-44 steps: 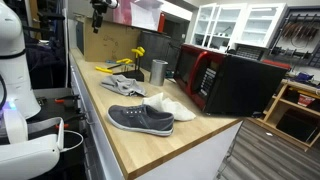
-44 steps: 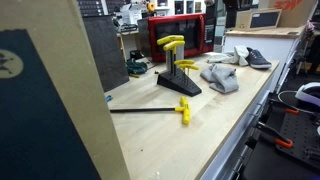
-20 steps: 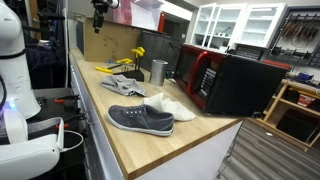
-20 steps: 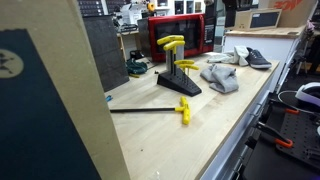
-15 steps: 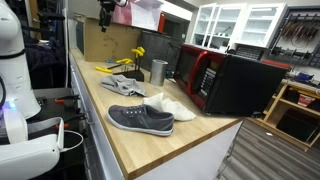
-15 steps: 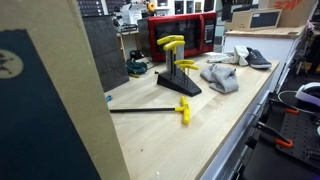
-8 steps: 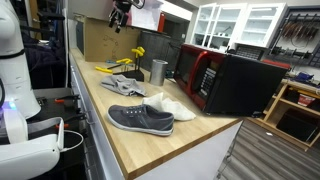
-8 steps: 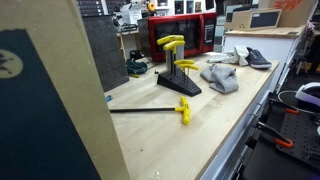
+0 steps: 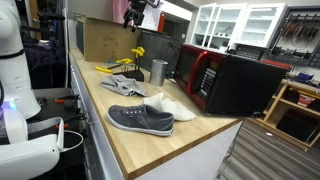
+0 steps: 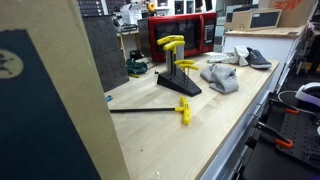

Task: Remove the largest tool on the rack and place it on the table

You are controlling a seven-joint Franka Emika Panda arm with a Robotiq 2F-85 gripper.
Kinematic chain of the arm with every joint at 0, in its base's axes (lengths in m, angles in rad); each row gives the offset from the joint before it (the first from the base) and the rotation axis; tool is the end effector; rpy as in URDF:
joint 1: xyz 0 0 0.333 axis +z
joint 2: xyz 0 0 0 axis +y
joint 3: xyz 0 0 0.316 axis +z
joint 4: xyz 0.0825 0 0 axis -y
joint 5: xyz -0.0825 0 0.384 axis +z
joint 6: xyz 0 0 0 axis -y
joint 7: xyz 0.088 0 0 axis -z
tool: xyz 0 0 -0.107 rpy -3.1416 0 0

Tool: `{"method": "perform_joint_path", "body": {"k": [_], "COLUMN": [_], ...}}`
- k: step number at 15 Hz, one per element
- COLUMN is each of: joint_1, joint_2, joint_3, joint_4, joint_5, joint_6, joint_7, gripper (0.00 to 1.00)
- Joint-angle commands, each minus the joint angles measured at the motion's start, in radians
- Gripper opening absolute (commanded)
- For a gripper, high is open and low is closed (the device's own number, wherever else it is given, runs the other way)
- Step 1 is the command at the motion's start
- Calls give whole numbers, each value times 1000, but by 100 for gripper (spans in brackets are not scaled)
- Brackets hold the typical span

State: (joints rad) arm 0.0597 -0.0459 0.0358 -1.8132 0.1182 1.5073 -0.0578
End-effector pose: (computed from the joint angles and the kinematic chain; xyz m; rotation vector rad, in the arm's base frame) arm 0.5147 0.0629 0.5331 -2.9963 -0.2178 0.3960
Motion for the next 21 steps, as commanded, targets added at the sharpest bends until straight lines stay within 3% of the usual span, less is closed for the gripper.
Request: {"method": "perform_joint_path", "body": {"k": [1, 13, 17, 18, 21], "joint_1": [-1, 38, 62, 54, 65], "joint_2": [-2, 263, 330, 301, 326], "joint_3": [8, 61, 98, 92, 101], "joint_4": [-13, 236, 295, 241, 270], "joint_5": [-19, -345, -366, -355, -355], "joint_6": [2, 26, 45, 52, 52], "joint_7": [-1, -357, -404, -370, -371], "gripper": [100, 100, 100, 100, 100]}}
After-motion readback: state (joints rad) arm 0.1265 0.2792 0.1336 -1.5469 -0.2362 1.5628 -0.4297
